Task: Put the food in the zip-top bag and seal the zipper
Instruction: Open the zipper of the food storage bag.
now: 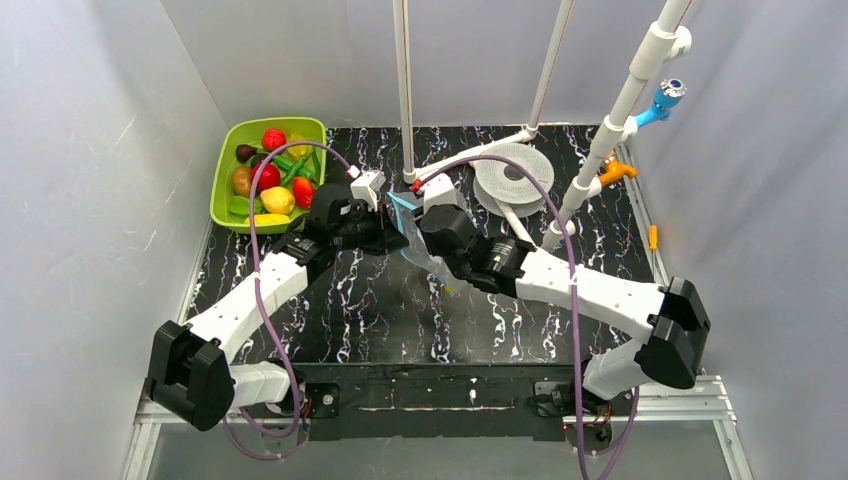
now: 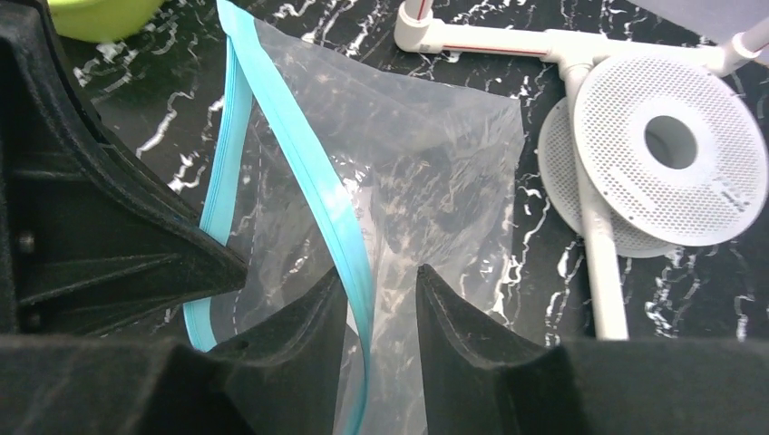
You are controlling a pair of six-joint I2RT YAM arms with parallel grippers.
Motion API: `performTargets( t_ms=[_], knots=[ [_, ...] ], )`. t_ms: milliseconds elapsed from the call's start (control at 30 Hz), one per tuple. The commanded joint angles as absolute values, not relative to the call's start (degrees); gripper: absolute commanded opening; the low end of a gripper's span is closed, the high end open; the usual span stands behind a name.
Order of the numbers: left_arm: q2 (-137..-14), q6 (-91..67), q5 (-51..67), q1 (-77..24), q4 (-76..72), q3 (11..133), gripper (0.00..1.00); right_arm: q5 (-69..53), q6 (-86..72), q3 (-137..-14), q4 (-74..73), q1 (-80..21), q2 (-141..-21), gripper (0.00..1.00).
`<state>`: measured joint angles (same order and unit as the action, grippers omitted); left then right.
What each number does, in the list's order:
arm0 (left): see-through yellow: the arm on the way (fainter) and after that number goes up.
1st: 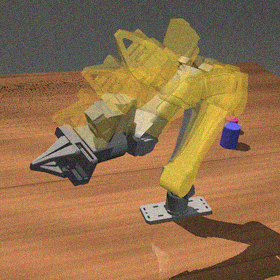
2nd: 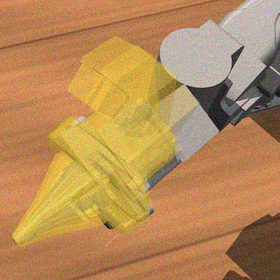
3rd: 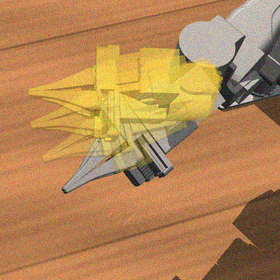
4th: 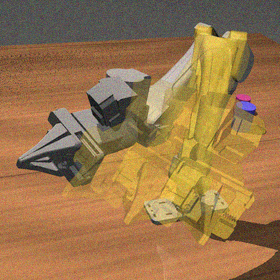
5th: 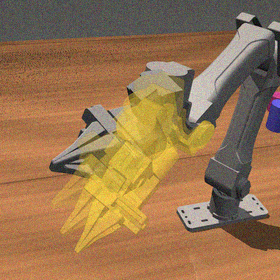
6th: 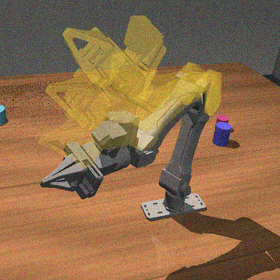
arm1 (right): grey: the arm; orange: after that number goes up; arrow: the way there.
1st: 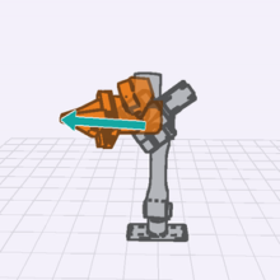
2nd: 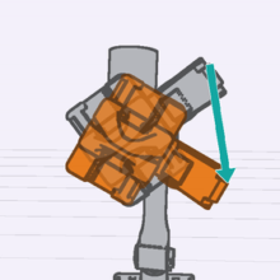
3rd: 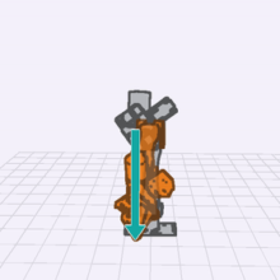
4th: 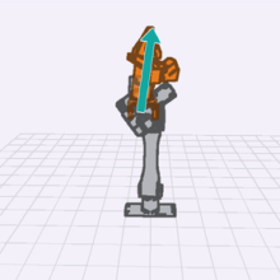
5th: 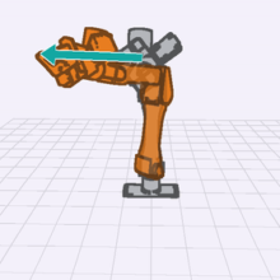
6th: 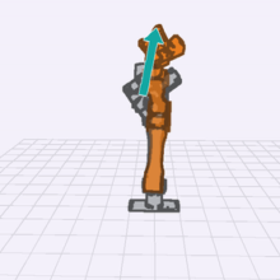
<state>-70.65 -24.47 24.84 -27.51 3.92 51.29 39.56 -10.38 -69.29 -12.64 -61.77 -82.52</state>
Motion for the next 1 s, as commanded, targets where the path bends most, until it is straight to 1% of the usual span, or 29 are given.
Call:
performTargets(
  t_ms=[0,100,133,200,233,267,300,400,567,600,633,667,900,967],
  knots=[
    [-69.1,-24.0,25.5,-27.6,3.8,52.9,0.0,46.2,-7.0,-74.0,-17.1,-62.8,-84.8,0.33],
    [-69.0,-23.8,25.1,-27.6,4.0,52.9,0.0,47.1,-8.3,-75.1,-19.2,-63.3,-85.5,0.07],
    [-69.1,-23.7,24.9,-27.6,4.2,52.9,0.0,47.1,-8.6,-75.2,-19.5,-63.4,-85.4,0.02],
    [-69.0,-23.4,24.4,-27.6,4.5,53.0,0.0,46.7,-8.9,-75.0,-19.5,-63.5,-84.8,0.01],
    [-69.0,-23.0,23.9,-27.6,4.7,53.0,0.03,46.5,-9.0,-74.9,-19.0,-63.5,-84.4,0.01],
    [-68.8,-22.6,23.5,-27.6,5.0,53.0,0.08,46.5,-9.0,-74.6,-18.4,-63.5,-84.0,0.01],
    [-68.5,-22.1,23.2,-27.6,5.1,52.8,0.16,46.6,-9.1,-74.2,-18.1,-63.5,-83.7,0.01],
    [-66.4,-20.3,21.0,-27.6,4.2,51.3,0.45,46.2,-9.3,-73.2,-16.9,-63.6,-82.2,0.01],
    [-61.1,-17.2,15.4,-27.7,0.7,47.0,0.81,42.5,-8.6,-67.6,-10.3,-63.5,-78.7,0.01],
    [-60.1,-16.6,14.4,-28.0,1.1,46.6,0.9,42.3,-8.6,-66.6,-9.6,-63.5,-78.4,0.01],
    [-58.9,-16.1,12.6,-28.5,1.8,46.5,0.96,42.4,-8.8,-66.1,-9.3,-63.5,-78.3,0.01],
    [-57.8,-16.1,10.3,-29.1,2.8,46.4,0.98,42.5,-8.9,-65.9,-9.5,-63.5,-78.3,0.01],
    [-46.7,-24.5,-4.1,-29.5,17.8,46.9,0.98,39.9,-8.5,-63.1,-8.3,-63.5,-77.0,0.01],
    [-46.2,-26.0,-8.7,-29.5,23.2,48.4,0.98,38.4,-8.4,-61.7,-7.5,-63.5,-76.2,0.01]
  ],
)
